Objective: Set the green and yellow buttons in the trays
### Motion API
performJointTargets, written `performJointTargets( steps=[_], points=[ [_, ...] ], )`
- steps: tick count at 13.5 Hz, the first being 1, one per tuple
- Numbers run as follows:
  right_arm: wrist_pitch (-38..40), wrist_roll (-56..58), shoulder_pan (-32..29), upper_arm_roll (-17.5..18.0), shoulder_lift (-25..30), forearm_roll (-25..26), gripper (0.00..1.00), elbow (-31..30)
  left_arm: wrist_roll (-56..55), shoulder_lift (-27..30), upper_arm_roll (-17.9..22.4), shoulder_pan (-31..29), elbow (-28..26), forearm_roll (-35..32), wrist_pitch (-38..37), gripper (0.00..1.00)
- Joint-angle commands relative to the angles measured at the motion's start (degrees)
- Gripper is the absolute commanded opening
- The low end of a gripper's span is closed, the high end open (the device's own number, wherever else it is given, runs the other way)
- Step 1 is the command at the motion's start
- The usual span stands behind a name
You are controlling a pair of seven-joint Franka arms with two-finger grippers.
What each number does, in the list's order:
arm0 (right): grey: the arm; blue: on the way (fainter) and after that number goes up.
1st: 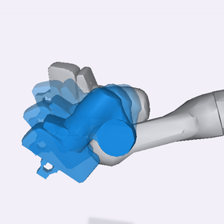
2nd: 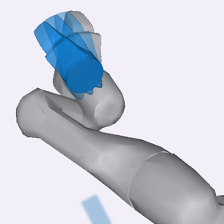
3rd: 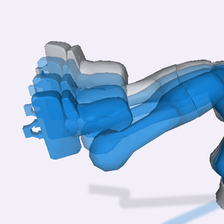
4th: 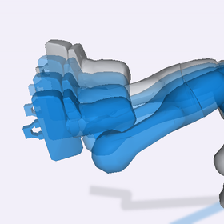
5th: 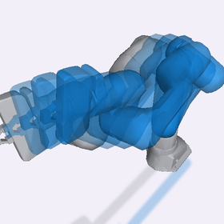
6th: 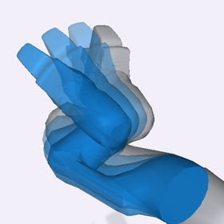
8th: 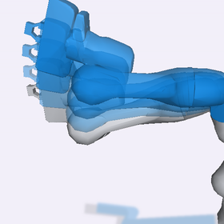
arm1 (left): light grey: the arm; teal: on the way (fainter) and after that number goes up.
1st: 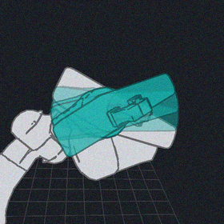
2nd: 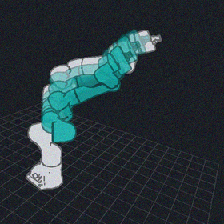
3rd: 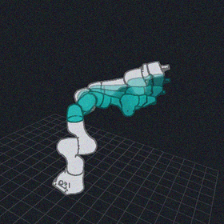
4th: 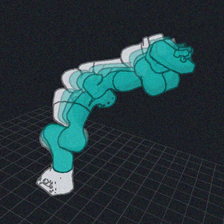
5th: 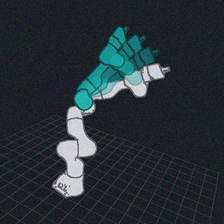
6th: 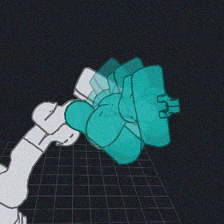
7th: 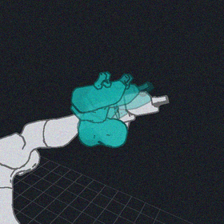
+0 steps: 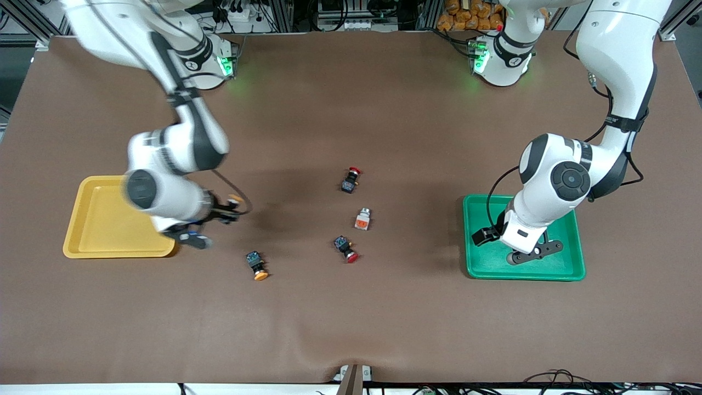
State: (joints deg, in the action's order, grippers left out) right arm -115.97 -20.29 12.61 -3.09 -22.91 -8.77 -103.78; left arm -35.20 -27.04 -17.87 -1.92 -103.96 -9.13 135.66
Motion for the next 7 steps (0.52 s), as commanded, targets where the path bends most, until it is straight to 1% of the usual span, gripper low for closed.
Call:
performJointTargets(
  steps=[1,3,4,6,7],
  points=[
    [5.3,13.7,-8.7,1.2,0.2,0.3,0.03,2.6,-0.8,-2.7,-0.4,3.0,6.5,-1.7,-3.5,1.0],
    [5.4,22.4,-13.2,1.1,0.0,0.5,0.04,2.5,-1.2,-4.9,0.0,6.5,10.5,-1.6,-4.4,1.0],
    [5.4,26.0,-15.5,1.1,-0.3,1.2,0.05,2.5,-1.3,-5.3,0.0,7.0,11.6,-1.6,-4.4,1.0],
    [5.1,33.5,-19.5,1.2,-1.6,2.9,0.09,3.3,-0.9,-5.7,-0.1,7.7,12.4,-1.8,-4.4,1.0],
    [5.3,37.3,-21.4,1.2,-3.2,3.0,0.16,5.1,-0.9,-6.3,-0.1,8.5,12.5,-1.8,-4.4,1.0]
  ],
)
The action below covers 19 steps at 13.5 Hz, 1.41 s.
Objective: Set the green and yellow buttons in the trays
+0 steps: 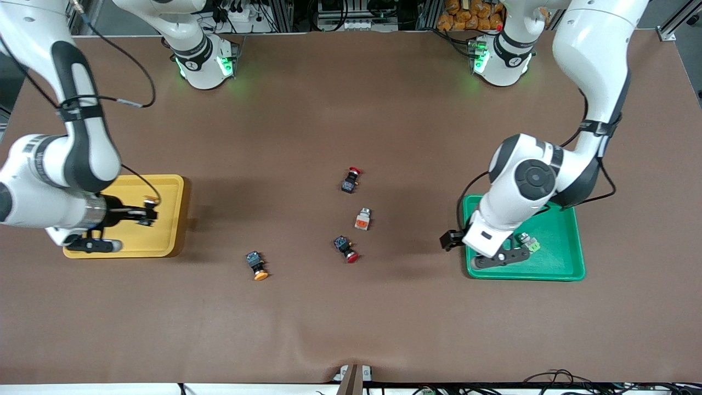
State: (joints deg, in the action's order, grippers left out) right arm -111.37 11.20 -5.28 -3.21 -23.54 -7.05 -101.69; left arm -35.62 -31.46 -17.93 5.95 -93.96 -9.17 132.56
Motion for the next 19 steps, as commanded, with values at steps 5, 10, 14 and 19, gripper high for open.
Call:
performJointTargets(
  steps=[5,10,14,19],
  points=[
    [1.2,18.9,-5.2,1.5,-5.6,0.8,1.0,7.8,-0.7,-3.5,0.1,4.4,3.1,-1.5,-1.3,1.0],
    [0.9,21.0,3.4,1.8,-6.3,0.7,1.0,11.7,-1.7,-6.0,0.2,8.4,5.4,-1.5,-1.3,1.0],
    [-0.2,23.1,9.3,1.8,-9.6,0.6,1.0,14.2,-1.7,-8.5,0.5,11.2,7.1,-1.5,-1.0,1.0],
    [-8.2,19.3,14.2,1.8,-15.7,0.5,1.0,17.0,-1.6,-10.0,0.7,14.3,7.5,-1.5,0.3,1.0]
  ],
)
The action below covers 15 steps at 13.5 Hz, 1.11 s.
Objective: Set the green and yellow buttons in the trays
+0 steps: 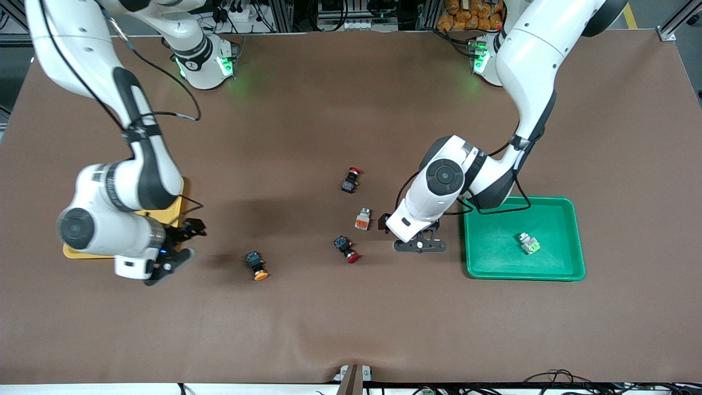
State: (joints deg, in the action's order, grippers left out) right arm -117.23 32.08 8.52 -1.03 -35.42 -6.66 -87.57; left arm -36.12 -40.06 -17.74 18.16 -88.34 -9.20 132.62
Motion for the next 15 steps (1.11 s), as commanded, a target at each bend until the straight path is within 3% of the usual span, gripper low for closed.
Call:
performJointTargets(
  steps=[1,5,8,15],
  points=[
    [-4.9,-3.4,1.8,-0.4,-5.0,0.1,1.0,2.8,-1.1,-1.9,0.5,2.9,1.9,-1.6,1.3,1.0],
    [-10.8,-12.8,7.7,-0.4,-7.3,0.1,1.0,2.7,-1.1,-4.7,0.5,5.3,2.6,-5.6,4.7,1.0],
    [-17.0,-14.0,8.7,-0.4,-9.9,-0.1,1.0,2.6,-0.5,-7.7,0.5,6.7,5.0,-8.5,5.0,1.0],
    [-22.3,-14.0,10.2,-0.4,-12.0,-0.1,1.0,2.1,0.7,-9.9,0.5,10.1,7.1,-9.8,5.5,1.0]
  ],
)
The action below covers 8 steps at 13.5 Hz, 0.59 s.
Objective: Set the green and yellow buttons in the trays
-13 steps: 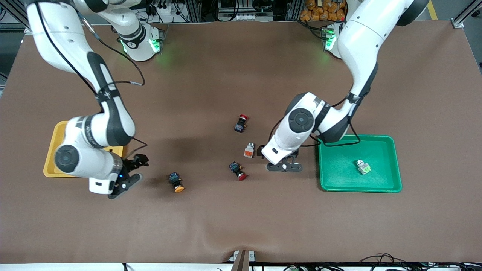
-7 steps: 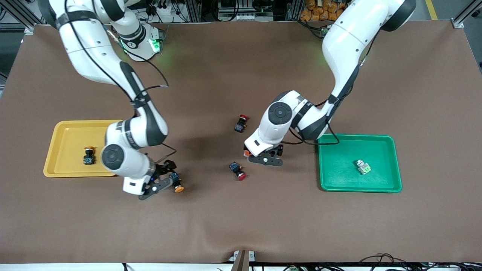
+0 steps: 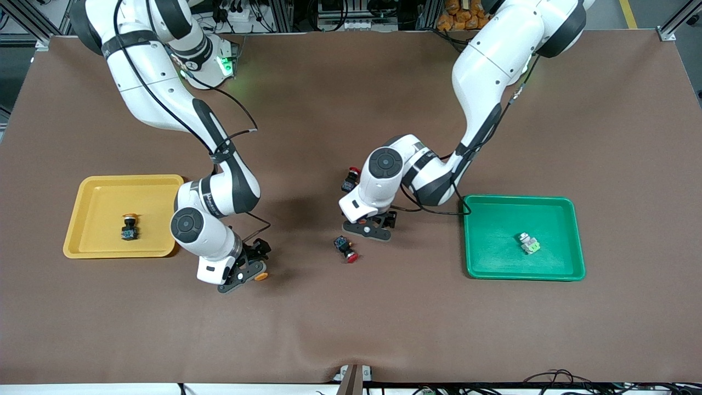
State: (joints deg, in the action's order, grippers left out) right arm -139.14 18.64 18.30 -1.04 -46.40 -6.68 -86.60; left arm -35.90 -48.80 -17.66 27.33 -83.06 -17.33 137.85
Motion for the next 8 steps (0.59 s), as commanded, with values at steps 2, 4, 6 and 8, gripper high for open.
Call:
performJointTargets(
  steps=[2,4,6,8],
  points=[
    [-1.7,-0.5,0.6,-0.4,-1.5,-0.1,0.94,0.6,3.0,-1.8,0.4,1.0,1.8,-1.7,1.1,0.95],
    [-2.7,-0.6,0.6,-0.4,-1.4,-0.2,0.2,-0.1,4.3,-2.8,0.5,1.3,1.8,-1.8,1.6,0.91],
    [-2.4,-0.6,0.2,-0.4,-1.2,-0.2,0.0,-0.1,5.0,-2.9,0.7,1.6,1.8,-2.4,1.8,0.78],
    [-2.0,0.2,0.2,-0.6,-0.2,0.4,0.0,-0.1,5.3,-3.6,0.8,1.7,1.8,-2.5,1.8,0.6]
  ],
)
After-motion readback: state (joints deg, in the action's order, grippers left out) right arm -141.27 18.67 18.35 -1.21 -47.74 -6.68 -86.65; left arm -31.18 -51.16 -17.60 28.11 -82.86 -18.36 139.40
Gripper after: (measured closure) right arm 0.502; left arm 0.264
